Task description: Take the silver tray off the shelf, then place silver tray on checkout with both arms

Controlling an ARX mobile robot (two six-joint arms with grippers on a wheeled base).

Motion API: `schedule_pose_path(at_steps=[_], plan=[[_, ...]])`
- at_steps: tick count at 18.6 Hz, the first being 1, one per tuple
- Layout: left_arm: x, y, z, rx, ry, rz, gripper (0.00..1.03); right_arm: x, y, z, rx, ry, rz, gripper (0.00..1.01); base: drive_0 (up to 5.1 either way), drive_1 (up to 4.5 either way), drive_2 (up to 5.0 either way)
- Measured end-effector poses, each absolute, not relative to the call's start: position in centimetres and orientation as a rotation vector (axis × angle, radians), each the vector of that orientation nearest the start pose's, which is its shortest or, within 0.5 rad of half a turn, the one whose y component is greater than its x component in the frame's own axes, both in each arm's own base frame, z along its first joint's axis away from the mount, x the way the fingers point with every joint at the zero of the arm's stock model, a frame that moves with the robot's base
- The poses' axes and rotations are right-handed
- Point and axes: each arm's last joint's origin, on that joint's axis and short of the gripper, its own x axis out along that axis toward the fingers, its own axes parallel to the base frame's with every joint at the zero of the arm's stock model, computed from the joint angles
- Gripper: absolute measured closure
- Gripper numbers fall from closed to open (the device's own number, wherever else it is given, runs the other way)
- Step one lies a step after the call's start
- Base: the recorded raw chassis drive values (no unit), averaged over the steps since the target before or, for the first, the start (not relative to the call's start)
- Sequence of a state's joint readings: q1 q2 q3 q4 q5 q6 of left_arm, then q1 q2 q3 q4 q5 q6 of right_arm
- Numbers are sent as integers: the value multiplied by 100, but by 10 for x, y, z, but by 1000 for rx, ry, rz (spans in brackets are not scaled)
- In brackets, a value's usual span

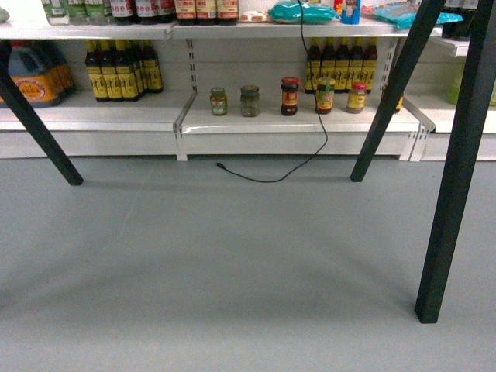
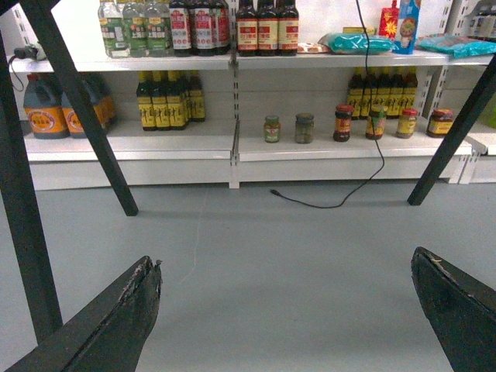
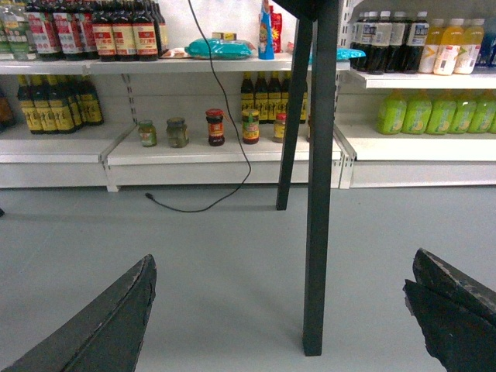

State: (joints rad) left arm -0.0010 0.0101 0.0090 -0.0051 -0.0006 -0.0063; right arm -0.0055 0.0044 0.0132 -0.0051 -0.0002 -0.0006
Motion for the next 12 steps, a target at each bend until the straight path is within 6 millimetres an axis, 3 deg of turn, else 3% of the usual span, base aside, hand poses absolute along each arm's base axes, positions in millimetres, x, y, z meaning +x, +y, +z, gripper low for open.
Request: schedule_pose_path(at_steps=[12], plan=[[98,0,165,-6,6,0,5,97,-1,167,-1,-4,-5,3,0,0,0]])
